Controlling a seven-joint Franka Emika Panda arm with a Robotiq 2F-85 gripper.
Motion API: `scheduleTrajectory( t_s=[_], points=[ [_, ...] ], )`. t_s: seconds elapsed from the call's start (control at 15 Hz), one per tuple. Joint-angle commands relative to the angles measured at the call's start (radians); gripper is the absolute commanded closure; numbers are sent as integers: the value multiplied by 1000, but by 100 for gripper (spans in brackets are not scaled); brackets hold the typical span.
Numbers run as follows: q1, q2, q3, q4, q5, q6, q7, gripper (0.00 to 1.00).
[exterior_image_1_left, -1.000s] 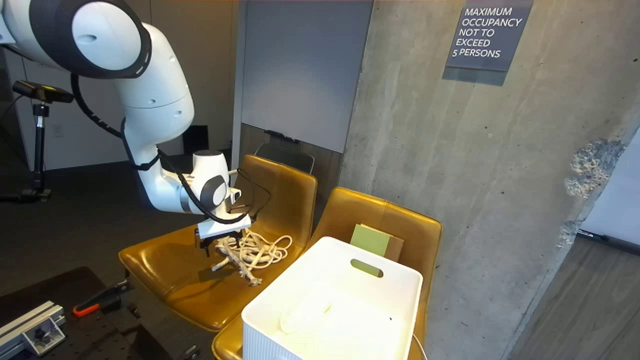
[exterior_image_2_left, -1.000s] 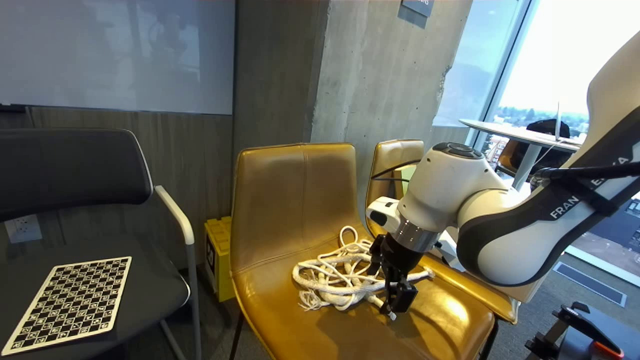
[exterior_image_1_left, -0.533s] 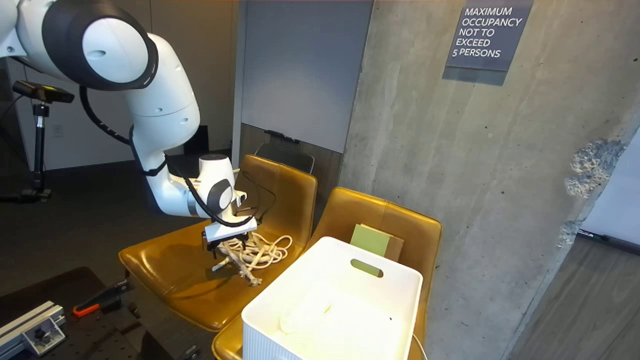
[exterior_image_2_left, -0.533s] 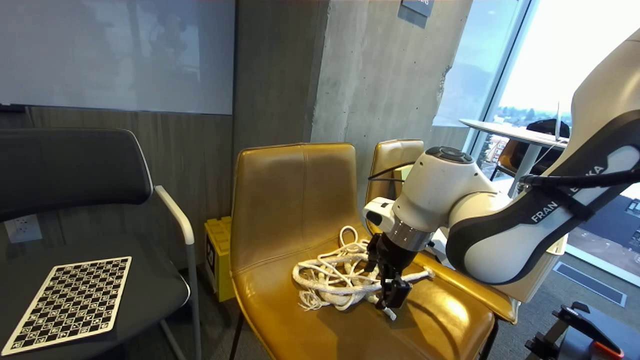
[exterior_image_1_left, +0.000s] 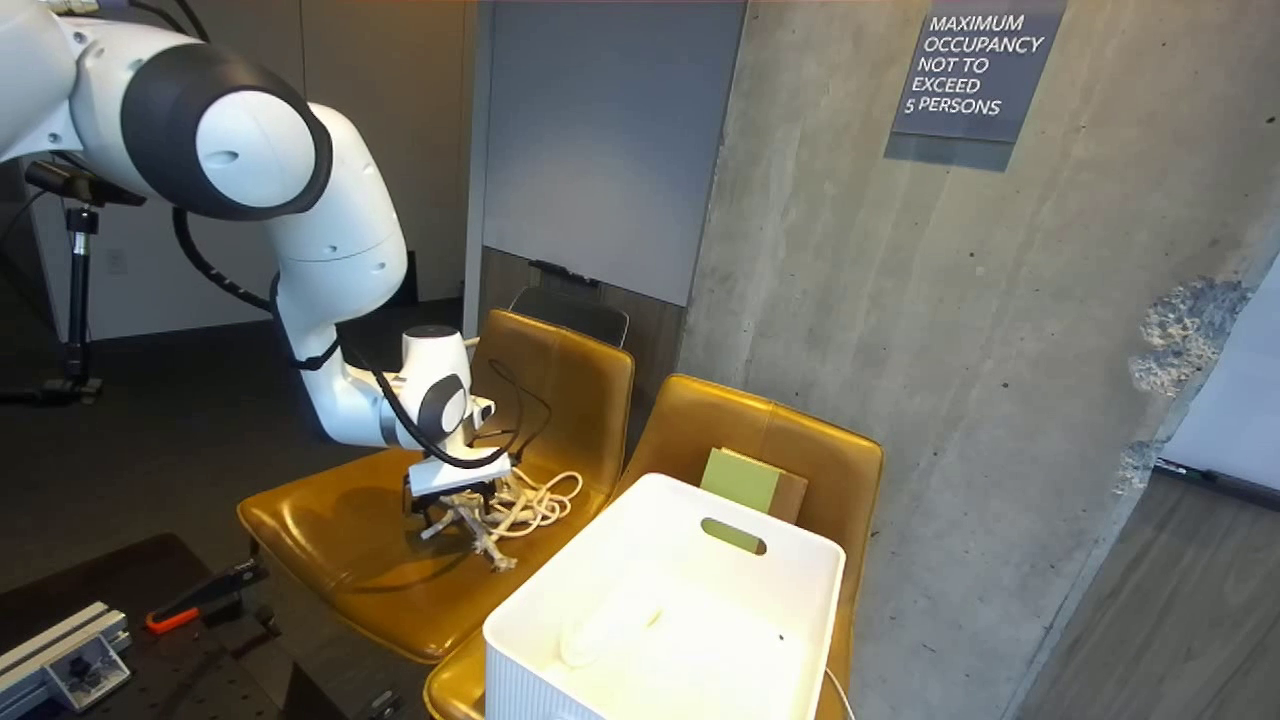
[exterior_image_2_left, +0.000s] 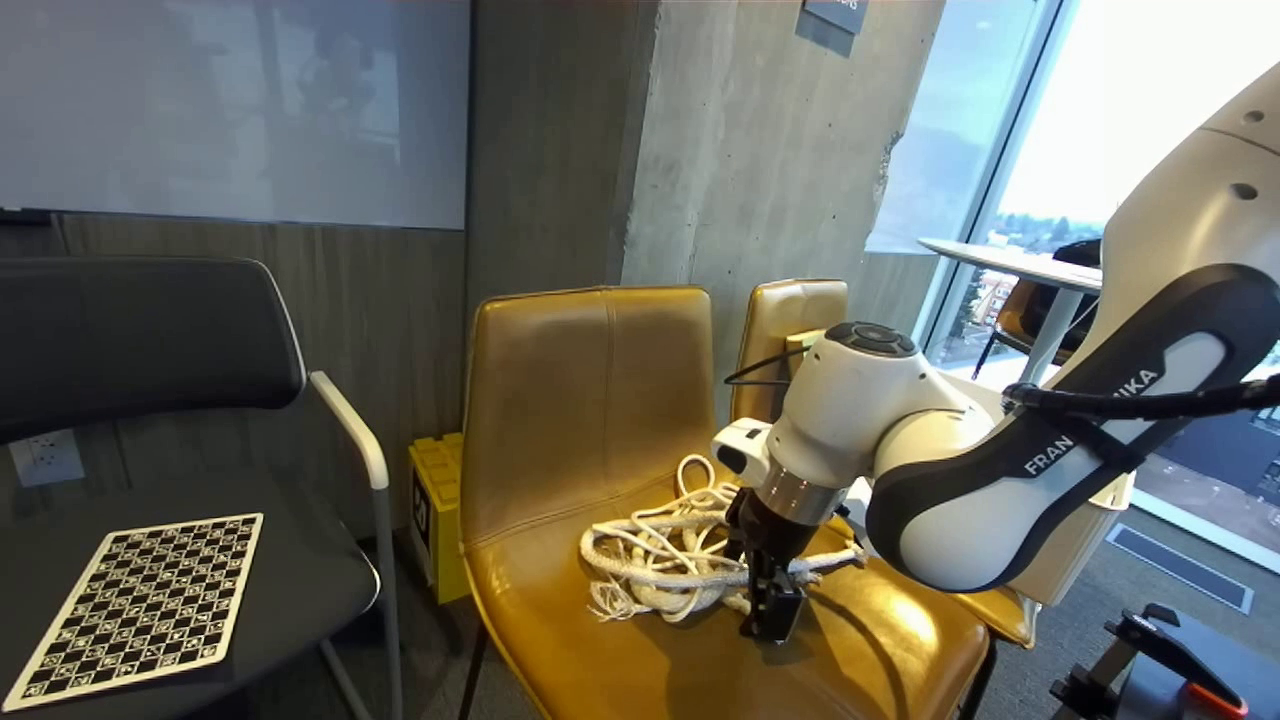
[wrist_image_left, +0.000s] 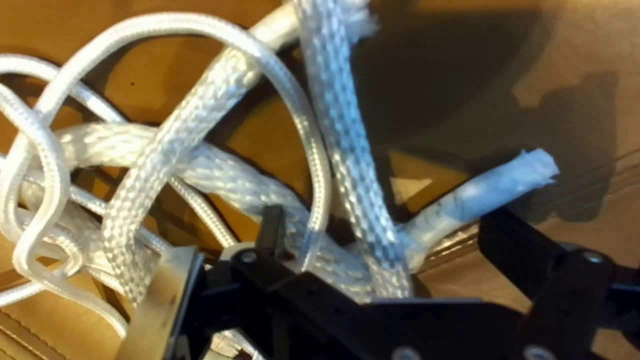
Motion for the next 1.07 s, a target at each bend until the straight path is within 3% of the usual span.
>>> scheduleTrajectory(
  t_s=[0.0,0.07,0.2,0.4,0.73,0.8,1.0],
  points=[
    [22,59,-3,50,5,-31,37,0],
    [25,67,-11,51,3,-28,46,25],
    [31,76,-27,31,-2,-19,65,32],
    [43,64,-52,-31,-7,-3,108,57],
    [31,-78,-72,-204,-2,-15,187,94],
    [25,-117,-76,-236,-2,-26,192,99],
    [-51,-269,-54,-323,18,-64,144,100]
  ],
)
